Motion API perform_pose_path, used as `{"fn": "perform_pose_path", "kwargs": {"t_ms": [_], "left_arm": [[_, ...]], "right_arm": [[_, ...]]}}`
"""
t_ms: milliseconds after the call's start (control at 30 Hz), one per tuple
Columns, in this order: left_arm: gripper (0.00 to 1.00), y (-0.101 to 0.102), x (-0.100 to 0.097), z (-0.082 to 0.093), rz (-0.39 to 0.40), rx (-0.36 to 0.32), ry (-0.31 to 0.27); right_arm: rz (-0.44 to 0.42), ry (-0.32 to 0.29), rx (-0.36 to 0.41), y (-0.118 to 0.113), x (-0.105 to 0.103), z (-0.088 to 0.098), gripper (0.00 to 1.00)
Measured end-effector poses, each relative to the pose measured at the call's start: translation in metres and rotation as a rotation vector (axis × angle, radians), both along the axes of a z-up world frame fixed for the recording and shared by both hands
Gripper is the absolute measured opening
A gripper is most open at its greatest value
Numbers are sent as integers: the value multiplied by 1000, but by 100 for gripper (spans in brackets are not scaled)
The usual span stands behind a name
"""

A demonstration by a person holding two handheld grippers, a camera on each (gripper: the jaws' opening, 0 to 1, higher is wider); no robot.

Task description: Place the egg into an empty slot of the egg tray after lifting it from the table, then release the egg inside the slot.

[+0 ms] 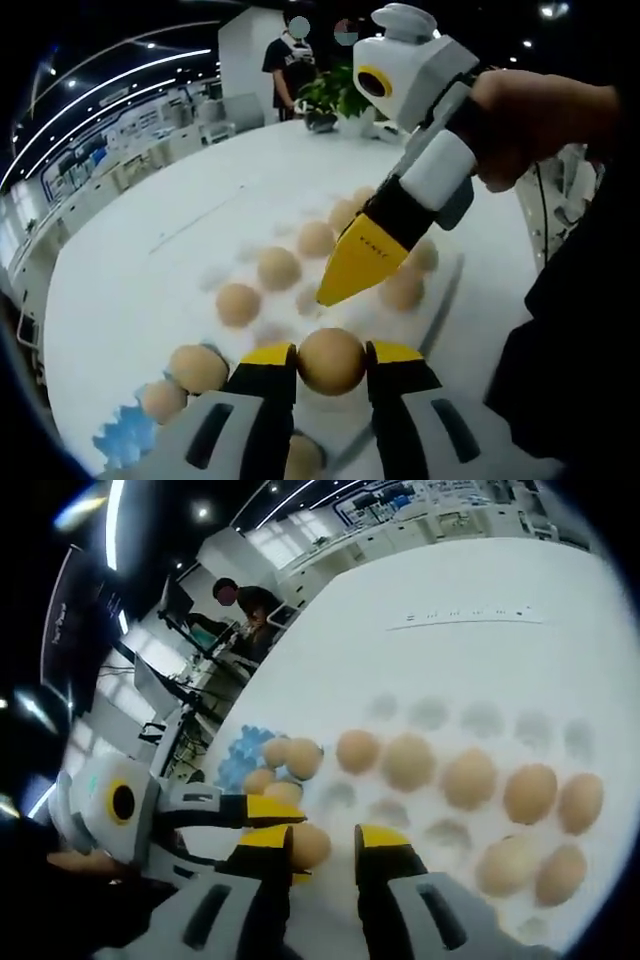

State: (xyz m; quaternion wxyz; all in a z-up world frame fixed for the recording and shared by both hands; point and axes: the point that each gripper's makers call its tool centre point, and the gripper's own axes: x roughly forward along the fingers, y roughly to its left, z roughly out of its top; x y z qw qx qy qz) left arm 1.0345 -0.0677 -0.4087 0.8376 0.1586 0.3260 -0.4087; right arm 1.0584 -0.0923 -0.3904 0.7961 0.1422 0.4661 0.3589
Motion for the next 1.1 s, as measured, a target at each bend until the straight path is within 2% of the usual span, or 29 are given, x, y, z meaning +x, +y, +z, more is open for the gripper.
{"fn": "perform_pose_path", "kwargs": {"t_ms": [100, 200, 267, 300, 367, 433, 500, 533, 600, 633, 667, 733, 833, 867, 967, 1100], "left_arm": [[28, -1, 0, -1, -5, 6, -1], [28, -1, -1, -1, -11, 7, 0], [28, -1, -2, -1, -12, 9, 1], [28, -1, -2, -1, -12, 10, 1], [28, 0, -3, -1, -10, 12, 4], [28, 1, -3, -1, -8, 13, 6], [28, 2, -2, -1, -6, 13, 7], [28, 2, -2, -1, -6, 13, 6], [28, 2, -2, -1, -4, 13, 7], [28, 2, -2, 0, -4, 12, 7], [28, 2, -2, -1, -4, 12, 7], [28, 3, -2, -1, -1, 13, 9], [28, 4, -2, -1, 3, 11, 12], [28, 4, -2, -1, 2, 11, 11], [28, 4, -1, -1, 3, 9, 8], [27, 6, -1, 1, 6, 8, 6]], "right_arm": [[3, -6, -39, -7, 0, -5, 25], [64, -22, -114, -13, -7, -15, 25], [172, -97, -232, -17, -11, -25, 25], [207, -117, -261, -18, -12, -27, 25], [379, -232, -383, -16, -19, -33, 25], [497, -339, -470, -13, -19, -35, 25], [560, -405, -515, -10, -19, -36, 25], [572, -415, -536, -9, -18, -39, 25], [593, -384, -553, -9, -21, -48, 25], [595, -339, -554, -11, -26, -54, 25], [569, -375, -529, -7, -21, -53, 25], [501, -349, -524, -12, -14, -52, 20], [391, -235, -393, -12, -11, -49, 17], [396, -230, -383, -13, -10, -49, 16], [516, -312, -428, -15, -9, -53, 13], [516, -311, -438, -14, -11, -53, 12]]}}
